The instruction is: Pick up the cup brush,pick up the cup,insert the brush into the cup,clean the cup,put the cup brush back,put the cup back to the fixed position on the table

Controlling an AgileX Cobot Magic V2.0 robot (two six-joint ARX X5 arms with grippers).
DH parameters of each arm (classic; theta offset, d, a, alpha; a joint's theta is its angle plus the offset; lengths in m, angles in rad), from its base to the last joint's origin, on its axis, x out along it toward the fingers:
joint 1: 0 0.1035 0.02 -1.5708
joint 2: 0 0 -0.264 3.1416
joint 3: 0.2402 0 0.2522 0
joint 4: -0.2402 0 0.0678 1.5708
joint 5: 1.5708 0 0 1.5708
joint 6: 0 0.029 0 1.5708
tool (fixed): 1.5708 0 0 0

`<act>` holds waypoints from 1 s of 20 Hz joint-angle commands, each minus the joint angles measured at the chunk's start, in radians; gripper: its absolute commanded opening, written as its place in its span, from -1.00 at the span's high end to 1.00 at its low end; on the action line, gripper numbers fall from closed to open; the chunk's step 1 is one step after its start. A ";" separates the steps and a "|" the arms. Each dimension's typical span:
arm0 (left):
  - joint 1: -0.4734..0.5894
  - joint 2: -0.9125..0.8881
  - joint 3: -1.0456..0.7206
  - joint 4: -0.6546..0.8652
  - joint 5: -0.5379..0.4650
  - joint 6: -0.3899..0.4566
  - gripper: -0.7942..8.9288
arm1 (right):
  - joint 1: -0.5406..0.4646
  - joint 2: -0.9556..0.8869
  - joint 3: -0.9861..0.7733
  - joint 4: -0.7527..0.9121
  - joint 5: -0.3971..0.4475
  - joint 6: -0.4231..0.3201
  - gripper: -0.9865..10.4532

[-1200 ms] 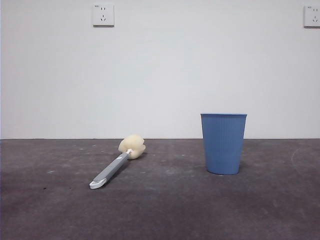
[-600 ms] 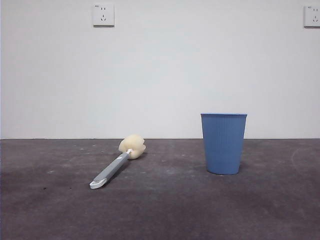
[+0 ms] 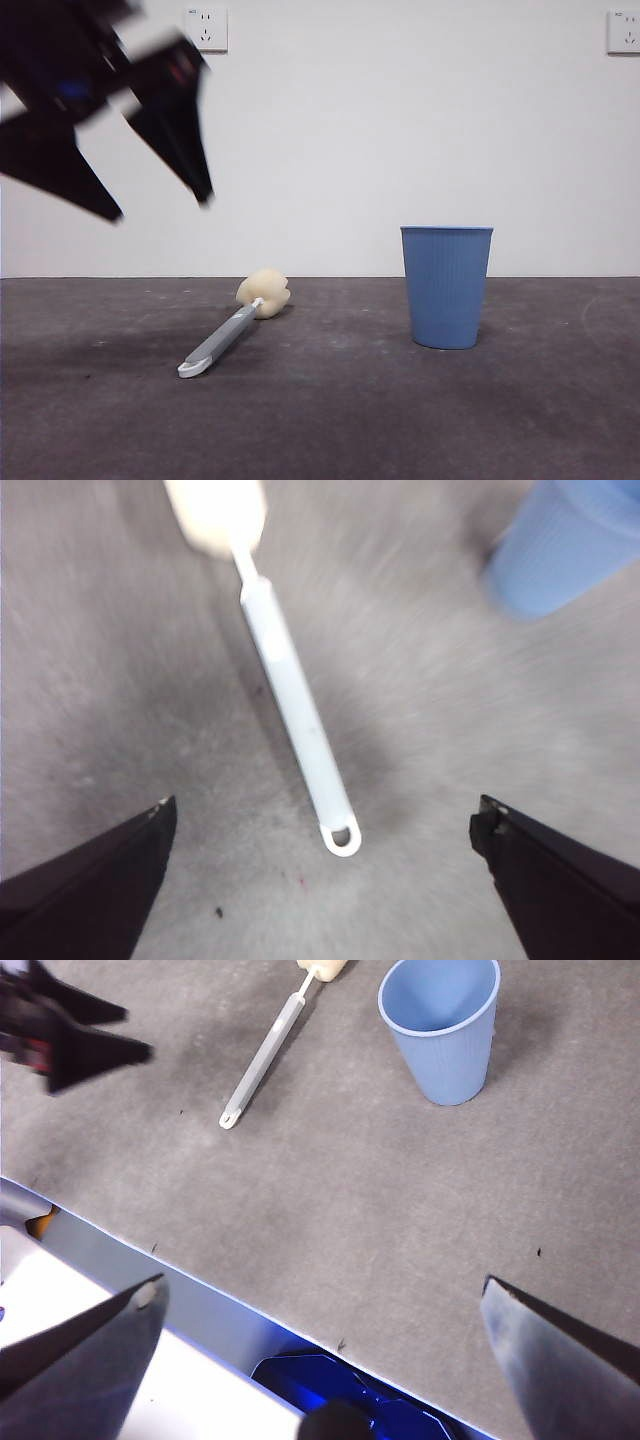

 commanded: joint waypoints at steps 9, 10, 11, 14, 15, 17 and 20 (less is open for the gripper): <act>-0.064 0.429 0.248 0.022 -0.140 -0.052 -0.19 | 0.002 0.000 0.003 0.006 0.002 0.011 -0.16; -0.064 0.444 0.248 0.027 -0.140 -0.053 -0.19 | 0.002 0.000 0.003 0.006 0.002 0.011 -0.16; -0.064 0.457 0.248 0.031 -0.145 -0.053 -0.19 | 0.002 0.000 0.003 0.006 0.002 0.010 -0.16; -0.064 0.486 0.248 0.042 -0.163 -0.062 -0.19 | 0.002 0.000 0.003 0.006 0.002 0.010 -0.16; -0.064 0.491 0.248 0.047 -0.163 -0.080 -0.19 | 0.002 -0.001 0.003 0.006 0.002 0.011 -0.16; -0.064 0.498 0.248 0.059 -0.163 -0.102 -0.19 | 0.002 -0.001 0.003 0.006 0.002 0.011 -0.16; -0.064 0.508 0.248 0.047 -0.164 -0.107 -0.19 | 0.002 -0.001 0.003 0.006 0.002 0.014 -0.16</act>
